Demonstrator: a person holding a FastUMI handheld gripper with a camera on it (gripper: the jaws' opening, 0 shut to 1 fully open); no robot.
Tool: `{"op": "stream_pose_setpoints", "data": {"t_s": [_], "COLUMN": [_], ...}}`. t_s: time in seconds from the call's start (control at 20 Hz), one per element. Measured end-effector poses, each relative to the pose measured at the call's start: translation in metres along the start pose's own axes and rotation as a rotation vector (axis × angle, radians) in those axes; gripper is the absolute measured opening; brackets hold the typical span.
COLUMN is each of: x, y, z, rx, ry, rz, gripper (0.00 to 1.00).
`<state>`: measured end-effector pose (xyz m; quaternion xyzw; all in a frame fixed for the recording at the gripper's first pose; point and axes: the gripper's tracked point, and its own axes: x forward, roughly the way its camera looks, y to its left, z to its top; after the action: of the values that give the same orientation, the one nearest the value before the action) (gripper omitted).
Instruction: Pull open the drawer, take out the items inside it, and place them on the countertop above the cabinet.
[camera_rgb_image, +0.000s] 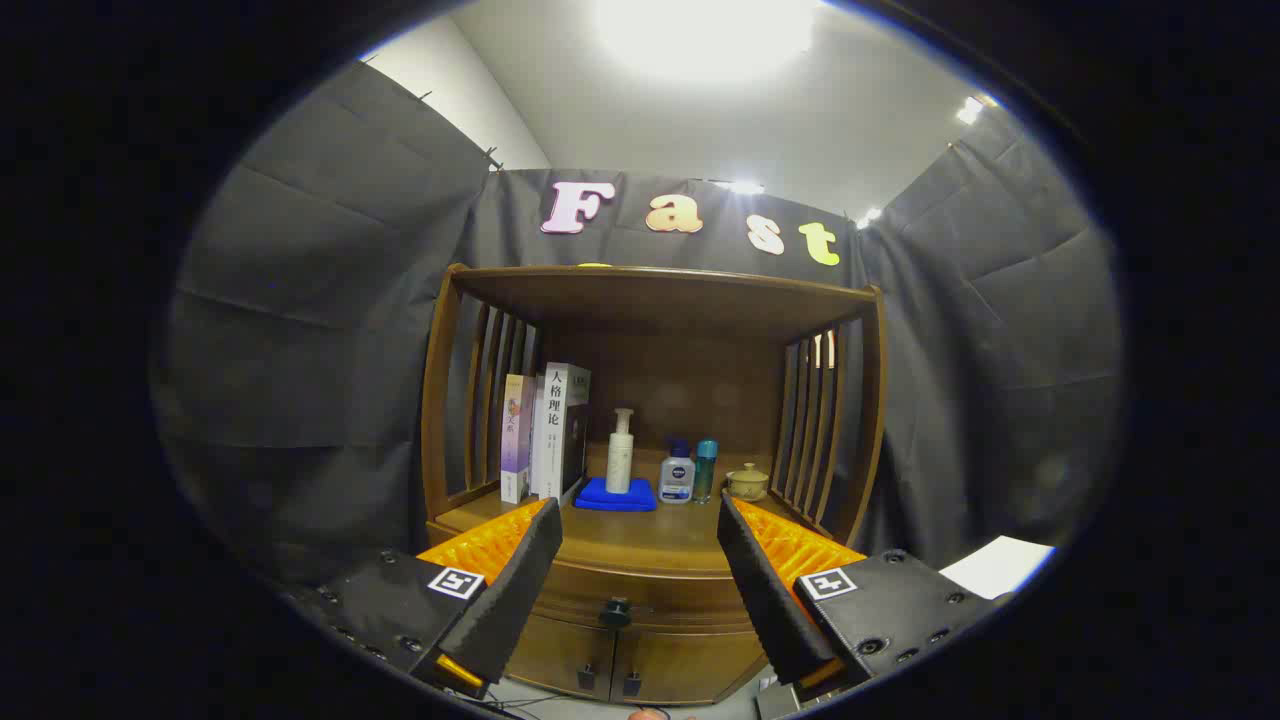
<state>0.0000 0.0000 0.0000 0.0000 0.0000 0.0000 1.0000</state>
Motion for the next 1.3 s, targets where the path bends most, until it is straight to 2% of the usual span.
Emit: {"op": "stream_pose_setpoints", "data": {"t_s": [1.3], "x": [0.030], "y": [0.014], "z": [-0.075], "rx": [0.015], "ry": [0.090], "rz": [0.004], "gripper": [0.99]}}
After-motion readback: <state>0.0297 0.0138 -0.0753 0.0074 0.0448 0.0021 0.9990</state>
